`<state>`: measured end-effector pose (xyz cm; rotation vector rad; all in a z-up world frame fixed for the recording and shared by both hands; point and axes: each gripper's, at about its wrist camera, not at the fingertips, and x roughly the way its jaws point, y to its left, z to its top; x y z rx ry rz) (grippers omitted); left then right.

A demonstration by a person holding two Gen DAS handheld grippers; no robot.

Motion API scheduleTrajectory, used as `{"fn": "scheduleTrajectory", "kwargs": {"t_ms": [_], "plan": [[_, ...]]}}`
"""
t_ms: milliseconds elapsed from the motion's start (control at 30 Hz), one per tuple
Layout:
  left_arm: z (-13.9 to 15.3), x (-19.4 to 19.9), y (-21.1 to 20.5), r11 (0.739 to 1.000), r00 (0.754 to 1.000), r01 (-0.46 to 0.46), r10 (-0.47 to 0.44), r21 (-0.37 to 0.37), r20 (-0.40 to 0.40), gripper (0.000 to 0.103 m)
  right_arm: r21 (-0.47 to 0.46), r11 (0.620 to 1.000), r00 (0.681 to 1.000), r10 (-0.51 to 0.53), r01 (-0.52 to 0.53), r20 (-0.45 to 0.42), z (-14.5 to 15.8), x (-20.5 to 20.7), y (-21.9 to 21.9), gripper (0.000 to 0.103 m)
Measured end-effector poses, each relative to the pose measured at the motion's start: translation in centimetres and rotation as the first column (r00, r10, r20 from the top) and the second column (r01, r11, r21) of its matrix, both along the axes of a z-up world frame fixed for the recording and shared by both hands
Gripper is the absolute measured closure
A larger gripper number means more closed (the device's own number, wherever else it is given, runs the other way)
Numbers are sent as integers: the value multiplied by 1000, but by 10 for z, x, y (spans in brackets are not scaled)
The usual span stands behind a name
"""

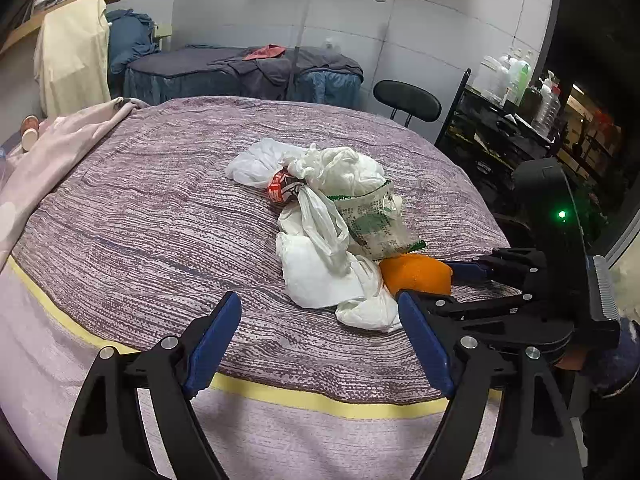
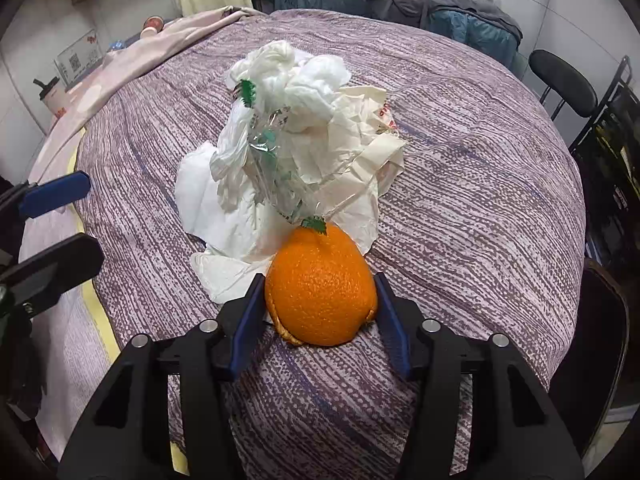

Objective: Collect trash
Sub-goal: 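Grasp the orange with the right gripper while the left grasps white tissue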

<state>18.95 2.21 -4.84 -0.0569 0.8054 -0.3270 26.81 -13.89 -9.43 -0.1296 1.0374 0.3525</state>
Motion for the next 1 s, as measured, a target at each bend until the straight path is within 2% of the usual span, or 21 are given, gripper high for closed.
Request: {"fn": "scheduleTrajectory", "kwargs": {"t_ms": [233,333,433,533,667,733,833,900,1000], "plan": [[-16,16,-2,1000,995,9,-9,0,-94,27,86,994,997,-69,65,44,16,-17,-23,57],[-24,28,-8,999,986,45,-44,1,-164,27,105,990,993,-99,92,67,23,-27,-31,57],[-27,38,-16,998,980,68,-64,13,-188,28,122,986,988,-123,111,89,30,-39,-38,57],[-27,43,-28,991,970,130,-128,-2,-208,28,143,981,984,-146,131,98,35,-48,-46,57],[-38,52,-48,984,955,172,-152,56,-255,29,171,972,979,-179,160,100,39,-60,-59,57],[-46,56,-59,974,941,208,-173,92,-292,37,181,968,976,-193,173,99,39,-65,-65,57],[-50,57,-68,962,938,229,-178,146,-298,54,194,963,973,-210,188,97,38,-71,-69,56],[-50,55,-70,961,936,241,-192,140,-295,71,205,958,970,-224,200,98,38,-76,-74,57],[-46,48,-68,963,944,236,-195,133,-265,81,226,949,964,-247,221,96,37,-81,-84,57]]}}
